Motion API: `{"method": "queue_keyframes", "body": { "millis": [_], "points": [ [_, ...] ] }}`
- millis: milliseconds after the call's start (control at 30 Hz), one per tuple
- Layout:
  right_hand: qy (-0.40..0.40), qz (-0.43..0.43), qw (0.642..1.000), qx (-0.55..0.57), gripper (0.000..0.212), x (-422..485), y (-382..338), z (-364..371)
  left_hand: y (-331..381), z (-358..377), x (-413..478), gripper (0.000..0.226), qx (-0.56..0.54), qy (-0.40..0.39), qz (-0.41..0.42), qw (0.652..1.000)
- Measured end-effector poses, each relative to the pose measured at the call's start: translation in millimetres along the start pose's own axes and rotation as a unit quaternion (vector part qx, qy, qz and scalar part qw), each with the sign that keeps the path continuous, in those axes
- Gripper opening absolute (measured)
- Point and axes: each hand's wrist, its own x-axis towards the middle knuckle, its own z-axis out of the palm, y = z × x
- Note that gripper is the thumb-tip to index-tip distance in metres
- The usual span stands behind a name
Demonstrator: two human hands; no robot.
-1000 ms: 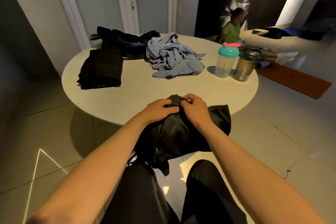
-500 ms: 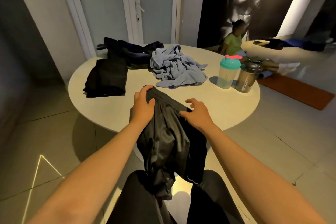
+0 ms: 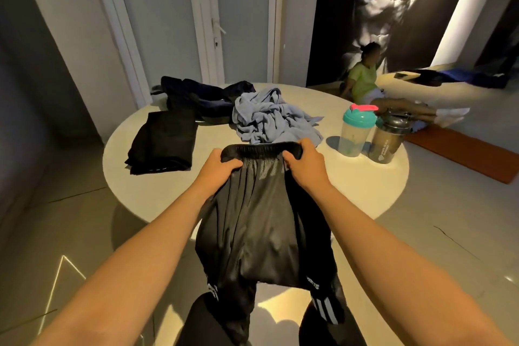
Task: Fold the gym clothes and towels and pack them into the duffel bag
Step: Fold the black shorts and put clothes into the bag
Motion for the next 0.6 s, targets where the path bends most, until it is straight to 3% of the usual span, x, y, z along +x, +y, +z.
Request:
{"method": "queue_keyframes", "body": {
  "millis": [100,200,333,467,600],
  "points": [
    [-0.063,0.039,0.997,-0.009,0.028,5,3,-1,-1,3,6,0.033,0.009,-0.009,0.003,1.0],
    [-0.127,0.058,0.99,-0.021,0.035,5,6,3,-4,4,6,0.029,0.01,-0.069,0.002,0.998],
    [-0.25,0.049,0.956,-0.144,0.052,5,10,15,-9,3,7,0.03,0.031,-0.139,0.006,0.99],
    [-0.308,-0.001,0.92,-0.243,0.05,1,17,21,-17,1,12,0.027,0.233,-0.124,0.028,0.964],
    [-0.275,-0.003,0.911,-0.307,0.039,-2,22,23,-20,-6,9,0.04,0.368,-0.151,0.012,0.917]
  ]
}}
